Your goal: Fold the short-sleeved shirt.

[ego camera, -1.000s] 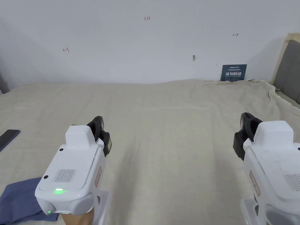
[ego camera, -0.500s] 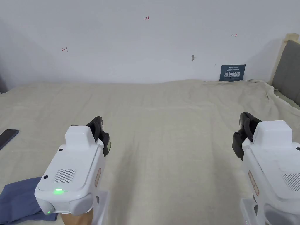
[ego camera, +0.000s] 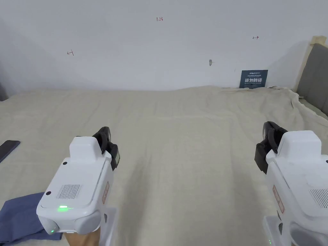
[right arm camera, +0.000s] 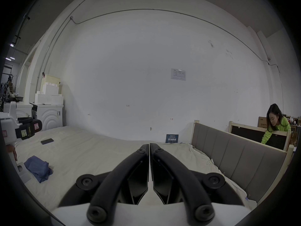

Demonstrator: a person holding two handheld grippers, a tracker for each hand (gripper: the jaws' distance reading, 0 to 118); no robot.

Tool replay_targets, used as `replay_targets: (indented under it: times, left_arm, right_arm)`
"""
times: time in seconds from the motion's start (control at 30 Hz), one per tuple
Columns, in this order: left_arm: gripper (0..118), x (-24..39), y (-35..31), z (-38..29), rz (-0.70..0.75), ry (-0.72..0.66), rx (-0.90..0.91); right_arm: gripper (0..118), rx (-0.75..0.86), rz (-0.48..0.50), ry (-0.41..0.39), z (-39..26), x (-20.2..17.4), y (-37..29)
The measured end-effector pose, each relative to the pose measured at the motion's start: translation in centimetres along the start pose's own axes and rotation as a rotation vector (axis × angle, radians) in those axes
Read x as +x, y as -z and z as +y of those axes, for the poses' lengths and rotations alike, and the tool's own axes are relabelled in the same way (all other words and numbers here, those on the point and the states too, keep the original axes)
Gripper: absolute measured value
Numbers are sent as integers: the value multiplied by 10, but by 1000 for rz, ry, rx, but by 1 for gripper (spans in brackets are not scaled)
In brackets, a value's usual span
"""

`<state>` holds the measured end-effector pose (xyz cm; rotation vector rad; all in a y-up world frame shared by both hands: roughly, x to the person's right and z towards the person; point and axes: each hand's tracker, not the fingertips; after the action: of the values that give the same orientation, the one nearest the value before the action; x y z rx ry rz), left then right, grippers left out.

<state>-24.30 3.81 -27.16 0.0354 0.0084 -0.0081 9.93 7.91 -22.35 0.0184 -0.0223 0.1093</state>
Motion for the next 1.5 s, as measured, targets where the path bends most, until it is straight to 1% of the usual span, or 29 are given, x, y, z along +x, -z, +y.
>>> replay_targets:
  times: [0.03, 0.07, 0.1, 0.13, 0.17, 0.2, 0.23, 0.27, 0.33, 0.4, 0.43, 0.63, 1.2, 1.5]
  left_arm:
    - [19, -1, 0, 0, -1, -4, -2]
    - [19, -1, 0, 0, 7, -8, -4]
    - [23, -2, 0, 0, 16, -12, -6]
    - [34, -3, 1, 0, 20, -14, -13]
    - [53, -4, 1, 0, 22, -14, -16]
    - [69, -5, 1, 0, 24, -16, -15]
    - [81, -5, 1, 0, 30, -17, -14]
    - [90, -6, 0, 0, 31, -19, -12]
    - [106, -8, 0, 1, 31, -21, -12]
    - [117, -9, 0, 1, 29, -22, -7]
    - [118, -9, -1, 2, 27, -24, -4]
    - [118, -7, -3, 4, 20, -5, 7]
    - [118, -1, -6, 6, 9, 39, 24]
    - [118, -2, -6, 6, 13, 40, 28]
  right_arm:
    - [22, -1, -1, 0, 0, 0, 0]
    - [27, -2, 0, 4, 0, 0, 0]
    - [32, -3, 1, 8, 0, 1, -1]
    - [42, -6, 6, 14, 1, 1, 0]
    - [59, -6, 5, 17, 0, 2, 0]
    - [74, -5, 3, 20, 0, 1, 0]
    - [88, -3, -2, 20, 0, 1, 0]
    - [94, -2, -6, 19, 0, 1, 0]
    - [100, 1, -10, 22, 0, 2, 0]
    - [106, 0, -12, 29, 0, 2, -1]
    - [109, 0, -12, 31, 0, 2, -1]
    - [117, 1, -9, 35, -1, 3, -1]
    - [118, 18, -11, 28, 2, 2, -4]
    - [118, 18, -6, 23, 3, 1, -5]
